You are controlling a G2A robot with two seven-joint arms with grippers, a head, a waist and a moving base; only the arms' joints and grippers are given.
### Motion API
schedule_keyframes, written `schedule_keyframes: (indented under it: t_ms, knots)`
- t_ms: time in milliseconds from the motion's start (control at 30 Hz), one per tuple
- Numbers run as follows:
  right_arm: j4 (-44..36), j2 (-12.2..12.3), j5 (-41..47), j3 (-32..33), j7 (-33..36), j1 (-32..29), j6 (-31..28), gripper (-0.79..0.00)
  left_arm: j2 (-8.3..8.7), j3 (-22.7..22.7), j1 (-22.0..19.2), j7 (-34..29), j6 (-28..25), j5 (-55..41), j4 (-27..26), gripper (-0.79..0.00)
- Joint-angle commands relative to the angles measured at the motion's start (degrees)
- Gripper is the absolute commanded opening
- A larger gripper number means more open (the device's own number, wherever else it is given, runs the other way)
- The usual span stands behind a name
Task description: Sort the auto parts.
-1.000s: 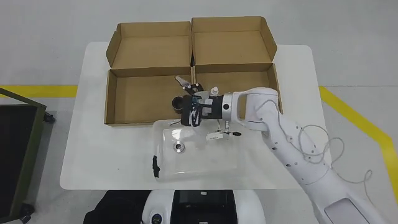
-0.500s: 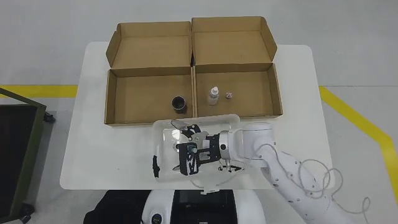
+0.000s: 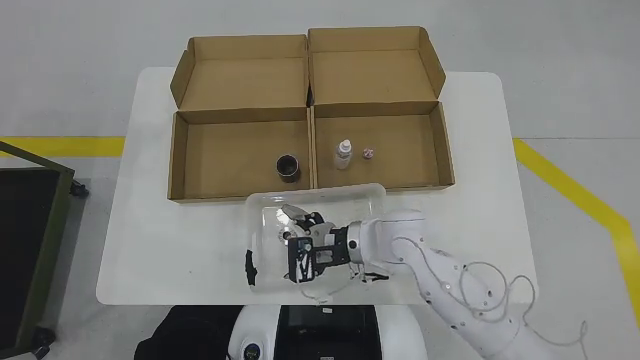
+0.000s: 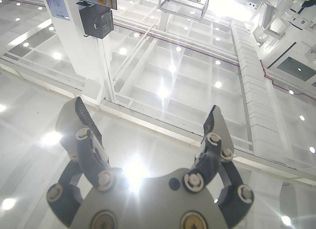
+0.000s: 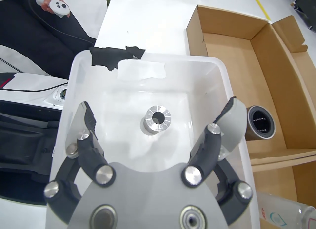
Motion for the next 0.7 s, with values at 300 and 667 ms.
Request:
schedule_keyframes:
  t_ms: [300, 667]
  knots:
    - [8.6, -1.6, -0.5, -3.6, -3.1, 4.2, 3.4, 0.0, 0.0, 0.0, 0.0, 0.0, 0.0, 0.0, 0.0, 0.0]
    - [13.3, -2.7, 0.0, -6.0, -4.3, 5.4, 4.4, -0.28, 0.0, 0.0, 0.0, 0.0, 0.0, 0.0, 0.0, 0.0]
